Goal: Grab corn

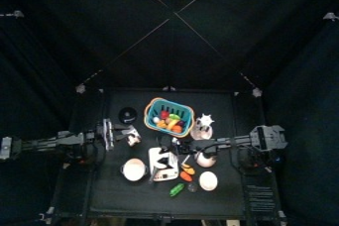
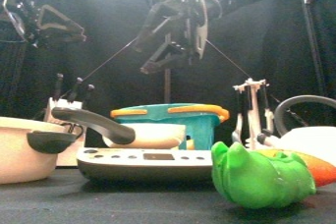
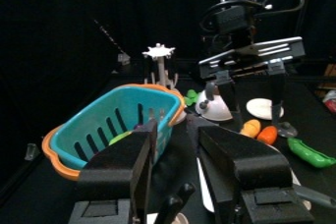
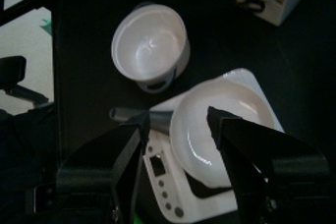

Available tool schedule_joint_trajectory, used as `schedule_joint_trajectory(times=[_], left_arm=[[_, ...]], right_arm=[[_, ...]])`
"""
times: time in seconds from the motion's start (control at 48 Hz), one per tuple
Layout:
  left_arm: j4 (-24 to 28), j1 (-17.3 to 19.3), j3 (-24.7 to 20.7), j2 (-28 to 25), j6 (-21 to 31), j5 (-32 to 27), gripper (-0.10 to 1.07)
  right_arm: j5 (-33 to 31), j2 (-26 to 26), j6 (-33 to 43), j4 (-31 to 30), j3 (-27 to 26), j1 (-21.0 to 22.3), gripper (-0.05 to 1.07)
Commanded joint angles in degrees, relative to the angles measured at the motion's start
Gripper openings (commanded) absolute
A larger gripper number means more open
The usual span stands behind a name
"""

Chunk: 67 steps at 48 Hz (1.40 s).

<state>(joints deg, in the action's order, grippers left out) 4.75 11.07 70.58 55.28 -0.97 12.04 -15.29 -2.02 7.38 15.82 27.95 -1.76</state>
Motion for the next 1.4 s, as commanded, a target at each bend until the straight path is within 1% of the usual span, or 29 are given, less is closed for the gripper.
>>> schedule_joint_trajectory(times=[0.0, 0.083, 0.167, 0.312, 0.417, 0.583, 0.688, 0.771, 0.854, 0.875, 0.917, 0.958, 0.979, 1.0, 1.021, 1.062, 1.125, 1.208, 1.271, 1.375], left_arm=[[0.6, -0.5, -2.1, -1.6, 0.1, -0.1, 0.73], [1.0, -0.7, -2.2, -2.0, 0.1, -0.3, 0.73], [1.2, -1.3, -2.2, -2.0, 0.1, -0.4, 0.73], [1.6, -1.6, -2.3, -2.0, 0.1, -0.7, 0.73], [1.6, -1.6, -2.2, -2.0, 0.2, -0.7, 0.73], [1.5, -1.6, -2.1, -2.0, 0.2, -0.7, 0.73], [1.4, -1.5, -2.0, -2.0, 0.2, -1.1, 0.73], [1.4, -1.5, -2.0, -2.0, 0.2, -1.9, 0.73], [1.3, -1.5, -2.1, -2.0, 0.2, -2.5, 0.73], [1.4, -1.4, -2.0, -2.0, 0.2, -2.5, 0.73], [1.3, -1.3, -2.1, -2.0, 0.2, -2.5, 0.73], [1.3, -1.3, -2.0, -2.0, 0.2, -2.5, 0.73], [1.3, -1.3, -2.0, -2.0, 0.2, -2.5, 0.73], [1.3, -1.3, -2.0, -2.0, 0.2, -2.5, 0.73], [1.3, -1.3, -2.0, -1.9, 0.2, -2.5, 0.73], [1.3, -1.3, -1.9, -2.0, 0.2, -2.5, 0.73], [1.3, -1.3, -1.9, -2.0, 0.3, -2.5, 0.73], [1.2, -1.6, -1.9, -2.1, 0.3, -2.5, 0.73], [0.9, -1.8, -2.1, -2.7, 0.3, -2.5, 0.73], [-0.3, -3.3, -3.5, -5.2, 0.3, -3.3, 0.74]], right_arm=[[-0.6, -4.1, 0.0, 1.1, 3.2, -2.5, 0.85], [-1.0, -5.4, 0.1, 2.5, 5.5, -4.4, 0.85], [-1.6, -6.4, 0.1, 6.2, 7.6, -6.2, 0.85], [-4.1, -8.2, 0.1, 12.6, 9.5, -7.9, 0.85], [-6.2, -8.6, 0.3, 16.5, 10.3, -8.1, 0.85], [-7.6, -8.6, 0.4, 17.4, 10.7, -7.6, 0.85], [-9.5, -9.1, 0.6, 17.0, 10.2, -4.6, 0.85], [-13.5, -10.2, 4.0, 15.9, 9.0, -1.9, 0.86], [-20.0, -11.5, 9.8, 10.9, 6.9, -0.2, 0.86], [-22.7, -11.9, 12.5, 7.5, 5.8, 0.0, 0.86], [-25.2, -12.1, 15.7, 3.5, 4.6, 0.0, 0.86], [-28.0, -12.2, 19.8, -1.7, 3.1, 0.0, 0.86], [-29.7, -12.2, 23.1, -6.0, 2.2, -0.1, 0.86], [-30.1, -12.1, 25.0, -8.0, 1.9, -0.4, 0.86], [-30.3, -12.0, 26.7, -10.1, 1.8, -0.9, 0.86], [-29.8, -11.7, 31.5, -15.8, 2.1, -3.3, 0.86], [-28.1, -11.1, 36.6, -21.1, 3.2, -6.6, 0.86], [-24.4, -9.9, 42.8, -26.5, 4.8, -10.5, 0.86], [-22.1, -9.3, 47.2, -29.1, 6.1, -12.0, 0.86], [-19.7, -7.8, 53.6, -32.9, 7.9, -13.4, 0.86]])
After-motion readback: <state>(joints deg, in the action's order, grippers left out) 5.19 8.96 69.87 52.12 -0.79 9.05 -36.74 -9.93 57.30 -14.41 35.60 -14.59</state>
